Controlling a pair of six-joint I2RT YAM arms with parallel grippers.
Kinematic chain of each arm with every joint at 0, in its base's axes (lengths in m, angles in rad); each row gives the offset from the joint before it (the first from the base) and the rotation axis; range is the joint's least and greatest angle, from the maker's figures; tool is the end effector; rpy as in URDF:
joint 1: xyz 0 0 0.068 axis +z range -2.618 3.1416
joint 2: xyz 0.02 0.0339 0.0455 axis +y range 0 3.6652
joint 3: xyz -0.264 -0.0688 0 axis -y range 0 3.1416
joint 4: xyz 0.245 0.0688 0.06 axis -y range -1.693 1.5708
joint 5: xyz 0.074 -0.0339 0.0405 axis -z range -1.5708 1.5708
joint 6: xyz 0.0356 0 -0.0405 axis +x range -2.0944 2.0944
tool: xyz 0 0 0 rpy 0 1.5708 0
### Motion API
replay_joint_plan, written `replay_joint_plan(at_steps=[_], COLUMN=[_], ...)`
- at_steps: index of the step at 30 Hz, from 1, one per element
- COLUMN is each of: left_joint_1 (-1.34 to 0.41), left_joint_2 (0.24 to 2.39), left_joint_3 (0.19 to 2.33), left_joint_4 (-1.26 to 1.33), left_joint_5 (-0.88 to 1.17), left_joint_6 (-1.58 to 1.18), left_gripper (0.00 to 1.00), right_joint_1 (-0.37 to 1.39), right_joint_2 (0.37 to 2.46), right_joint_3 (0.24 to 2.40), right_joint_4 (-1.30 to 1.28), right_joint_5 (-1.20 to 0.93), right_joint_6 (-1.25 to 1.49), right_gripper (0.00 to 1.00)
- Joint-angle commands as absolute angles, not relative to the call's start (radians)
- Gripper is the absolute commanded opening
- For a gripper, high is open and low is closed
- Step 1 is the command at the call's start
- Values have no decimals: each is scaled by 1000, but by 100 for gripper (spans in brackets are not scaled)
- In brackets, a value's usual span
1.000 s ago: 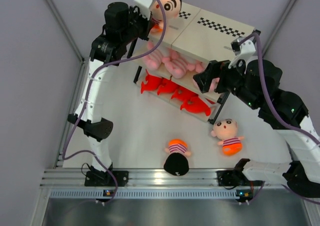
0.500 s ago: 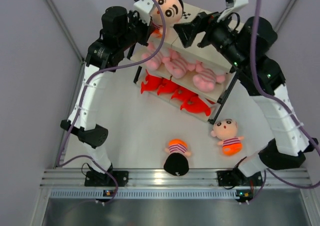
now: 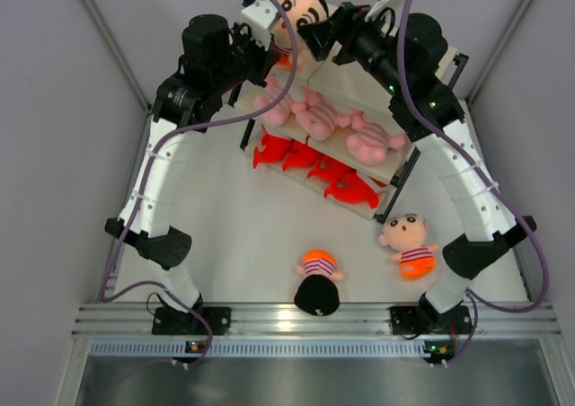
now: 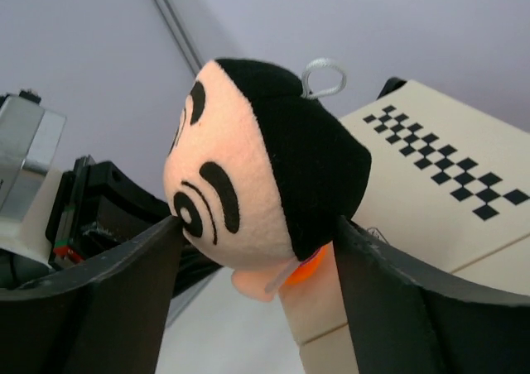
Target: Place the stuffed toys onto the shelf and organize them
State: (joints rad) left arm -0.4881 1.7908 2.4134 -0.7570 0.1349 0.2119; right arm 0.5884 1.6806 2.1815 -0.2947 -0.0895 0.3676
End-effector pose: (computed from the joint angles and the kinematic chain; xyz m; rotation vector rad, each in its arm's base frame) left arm 0.3068 -0.1683 0.5481 0.6817 1.5730 -0.3204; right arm 0.2829 0.1926 0.5686 -0.2337 1.3995 0.8585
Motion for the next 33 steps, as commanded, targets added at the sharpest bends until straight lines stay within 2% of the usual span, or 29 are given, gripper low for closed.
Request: replay_joint_plan(at_steps=[1, 2, 3, 6, 9, 12, 13, 14, 15, 16, 18, 19, 20, 24, 26, 33], left_joint_1=[-499, -500, -500, -503, -508, -509, -511, -511, -511, -509, -511, -509, -509, -511, -511, -511], left_joint_2=[1736, 1733, 1729, 1715, 1704, 1701, 1697, 1697, 1691, 1687, 1669, 1663, 1642, 1565, 1519, 1428], left_joint_3=[2401, 2401, 2399, 2391, 2378, 2376, 2375, 2375, 2372, 2370, 2370, 2368, 2368, 2327, 2307, 2198], left_joint_4=[-727, -727, -727, -727, -727, -727, -727, -727, -727, -726, -726, -726, -726, -726, -729, -782], left_joint_5=[176, 182, 187, 193, 201, 209, 210, 207, 209, 213, 218, 219, 221, 225, 227, 232], left_joint_6=[213, 215, 213, 224, 233, 233, 233, 229, 229, 226, 216, 218, 218, 226, 221, 238], left_gripper=[0, 0, 0, 0, 0, 0, 0, 0, 0, 23, 50, 69, 75, 89, 91, 91], right_joint_1=[560, 557, 549, 545, 543, 543, 542, 543, 538, 537, 519, 506, 473, 350, 293, -44], right_joint_2=[1680, 1686, 1690, 1700, 1704, 1709, 1707, 1701, 1698, 1692, 1669, 1661, 1643, 1592, 1559, 1482], right_joint_3=[2209, 2203, 2200, 2200, 2203, 2203, 2201, 2201, 2200, 2194, 2194, 2194, 2194, 2184, 2165, 2066], right_joint_4=[-163, -155, -149, -129, -112, -115, -120, -124, -132, -135, -162, -175, -190, -302, -374, -498], right_joint_5=[-146, -153, -156, -172, -186, -190, -192, -192, -198, -202, -209, -216, -227, -358, -423, -860], right_joint_6=[449, 472, 480, 491, 503, 509, 511, 511, 509, 512, 531, 563, 583, 658, 693, 747], right_gripper=[67, 57, 54, 56, 54, 25, 2, 0, 0, 0, 0, 0, 0, 0, 0, 0])
